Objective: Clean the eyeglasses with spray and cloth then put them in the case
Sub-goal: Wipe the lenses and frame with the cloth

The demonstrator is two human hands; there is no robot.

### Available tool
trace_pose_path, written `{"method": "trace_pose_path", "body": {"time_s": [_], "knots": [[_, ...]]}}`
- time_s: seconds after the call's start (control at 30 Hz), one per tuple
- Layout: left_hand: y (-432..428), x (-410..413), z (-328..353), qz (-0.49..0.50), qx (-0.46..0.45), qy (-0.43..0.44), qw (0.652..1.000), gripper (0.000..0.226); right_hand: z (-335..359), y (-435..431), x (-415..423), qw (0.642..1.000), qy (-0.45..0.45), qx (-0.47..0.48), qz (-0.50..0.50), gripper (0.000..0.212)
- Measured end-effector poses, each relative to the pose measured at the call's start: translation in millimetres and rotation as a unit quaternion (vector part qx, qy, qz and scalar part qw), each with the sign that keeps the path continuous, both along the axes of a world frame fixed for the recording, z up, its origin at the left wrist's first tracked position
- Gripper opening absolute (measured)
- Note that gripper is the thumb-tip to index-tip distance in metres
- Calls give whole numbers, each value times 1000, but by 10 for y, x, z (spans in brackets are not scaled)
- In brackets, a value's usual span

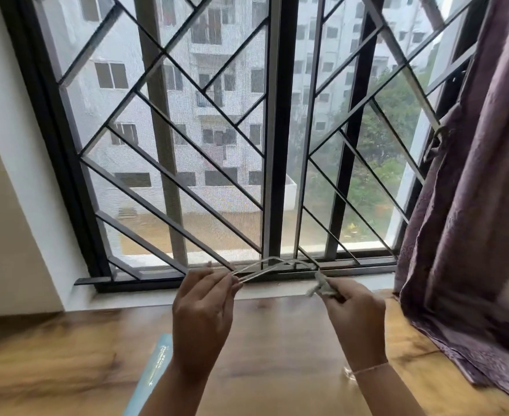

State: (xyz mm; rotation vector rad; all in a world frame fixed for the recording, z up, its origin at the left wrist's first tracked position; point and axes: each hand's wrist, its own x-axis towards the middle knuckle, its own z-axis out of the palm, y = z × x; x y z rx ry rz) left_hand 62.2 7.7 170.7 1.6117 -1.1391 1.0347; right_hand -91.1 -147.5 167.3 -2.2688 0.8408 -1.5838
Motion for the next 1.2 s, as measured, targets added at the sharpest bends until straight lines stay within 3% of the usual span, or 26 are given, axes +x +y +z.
{"method": "trace_pose_path", "body": {"time_s": [0.17,0.3,0.4,0.57,0.8,0.9,1.0,1.1,1.2], "knots": [[-54,13,10,10,21,-44,999,13,253,247,-14,991,-124,-25,39,20],[-151,-107,31,-7,16,-78,997,14,354,604,293,979,9,-129,157,21],[-143,-152,80,-15,-8,-83,996,16,367,641,344,971,90,-145,168,29],[-32,-74,49,-3,-4,-87,996,6,310,409,244,975,60,-144,157,24],[61,47,55,22,-46,-59,997,5,196,-22,14,996,47,-41,57,28],[35,81,47,29,-45,-53,997,5,256,5,-71,1000,-10,-15,25,29],[-33,31,52,22,-42,-57,997,5,371,292,45,995,-56,-53,63,31],[-99,-78,61,1,-42,-70,997,7,431,625,276,980,4,-134,148,22],[-100,-138,82,-16,-52,-67,996,13,450,717,368,971,49,-154,174,23]]}}
